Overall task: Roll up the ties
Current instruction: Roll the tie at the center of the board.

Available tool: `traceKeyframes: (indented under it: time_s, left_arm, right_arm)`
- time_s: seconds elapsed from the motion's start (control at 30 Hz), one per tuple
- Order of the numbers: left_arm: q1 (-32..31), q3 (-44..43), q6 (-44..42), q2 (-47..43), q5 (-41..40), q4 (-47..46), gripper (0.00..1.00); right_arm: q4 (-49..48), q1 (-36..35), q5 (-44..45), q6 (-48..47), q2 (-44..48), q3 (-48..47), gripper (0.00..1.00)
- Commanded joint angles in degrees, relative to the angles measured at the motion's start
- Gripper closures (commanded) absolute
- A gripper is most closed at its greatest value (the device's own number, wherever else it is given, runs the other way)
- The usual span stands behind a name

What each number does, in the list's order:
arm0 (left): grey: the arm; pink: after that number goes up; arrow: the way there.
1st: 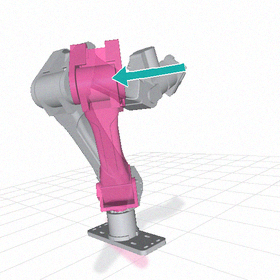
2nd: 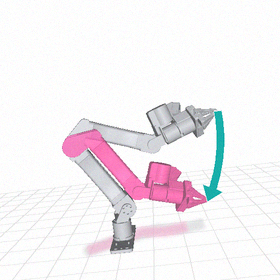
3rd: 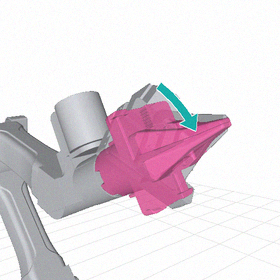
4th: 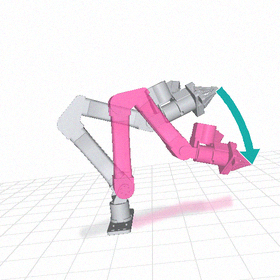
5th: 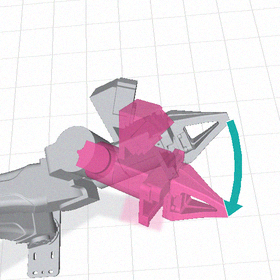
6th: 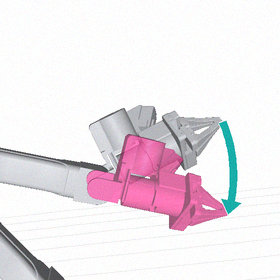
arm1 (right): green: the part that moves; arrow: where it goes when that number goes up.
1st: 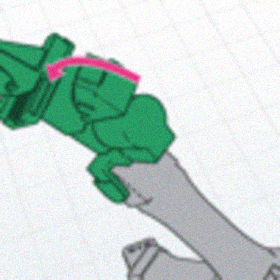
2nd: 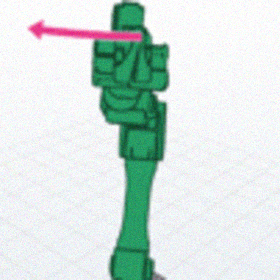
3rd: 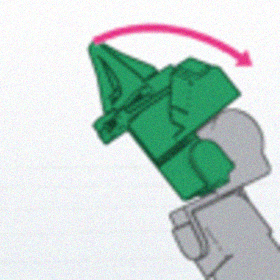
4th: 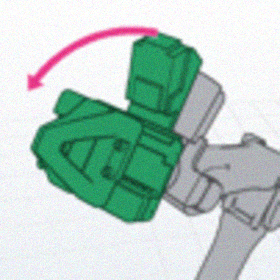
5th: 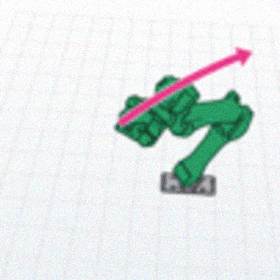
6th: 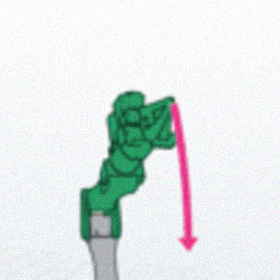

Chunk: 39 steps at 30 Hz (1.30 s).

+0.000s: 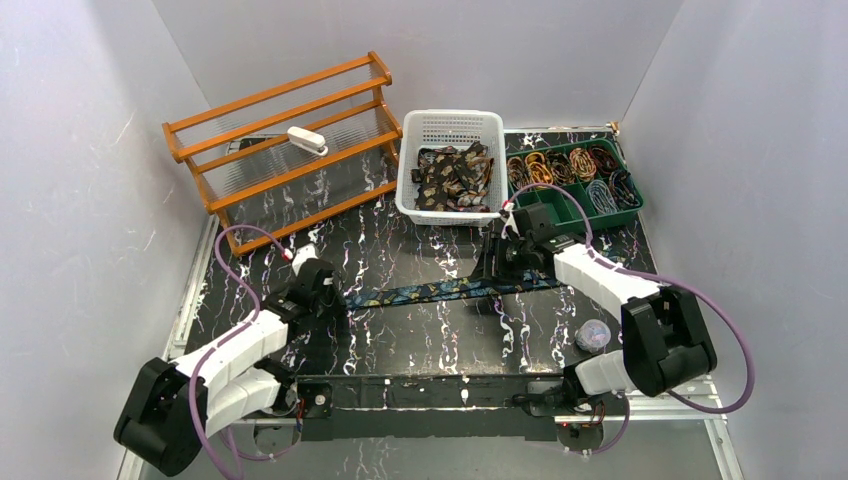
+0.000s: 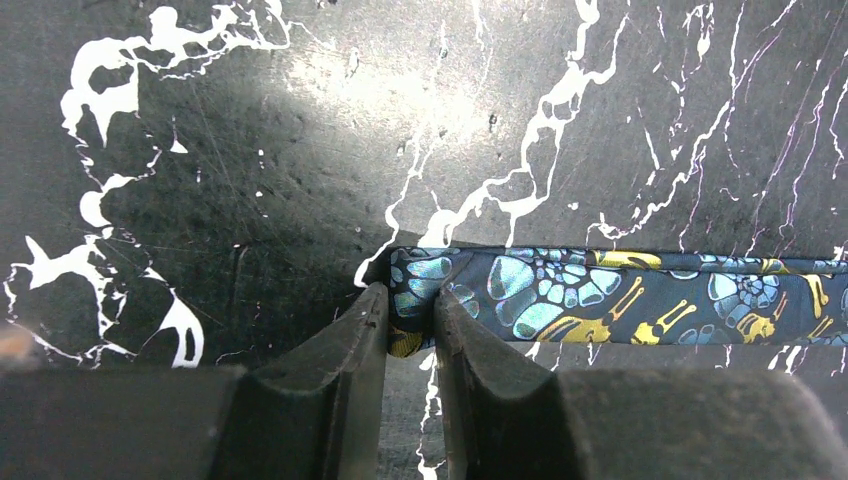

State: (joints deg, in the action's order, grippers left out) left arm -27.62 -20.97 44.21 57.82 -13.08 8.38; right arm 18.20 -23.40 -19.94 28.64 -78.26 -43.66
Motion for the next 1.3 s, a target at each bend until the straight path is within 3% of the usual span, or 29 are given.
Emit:
traceKeyframes:
  time_s: [0.0,0.17,0.43,0.63,0.77,0.83,1.07,1.27]
  left_arm:
    - [-0.33,1.06,2.09,-2.14,-3.81,2.9,0.81]
    - [-0.25,1.54,2.81,-4.25,-4.87,3.96,0.92]
    - [0.5,-0.55,2.3,-6.46,-3.79,6.33,0.95]
    - [2.16,-1.12,1.72,-6.22,-2.42,6.88,0.89]
    - [3.0,-1.62,1.07,-6.94,-1.92,7.71,0.8]
    - [3.01,-1.47,1.3,-8.52,-1.37,7.37,0.71]
    - [3.35,-1.25,0.38,-8.9,-0.21,7.75,0.63]
    - [3.53,0.66,0.85,-11.22,-1.28,8.83,0.59]
  right_arm:
    - [2.13,-1.71,3.06,-2.58,-2.25,-3.73,0.4]
    - [4.34,-4.18,9.13,-4.22,-3.81,-5.77,0.41]
    - [6.29,-5.97,16.18,-4.91,-2.9,-7.82,0.41]
    - [8.08,-9.14,19.49,-4.83,-4.68,-10.02,0.41]
    - [6.37,-11.94,17.67,-4.95,-3.73,-10.63,0.41]
    - [2.44,-13.81,15.0,-5.66,-2.59,-9.84,0.41]
    - [-19.54,-23.63,9.64,-9.8,-1.75,-4.11,0.41]
    - [-24.43,-31.44,11.07,-13.03,-9.76,-8.69,0.41]
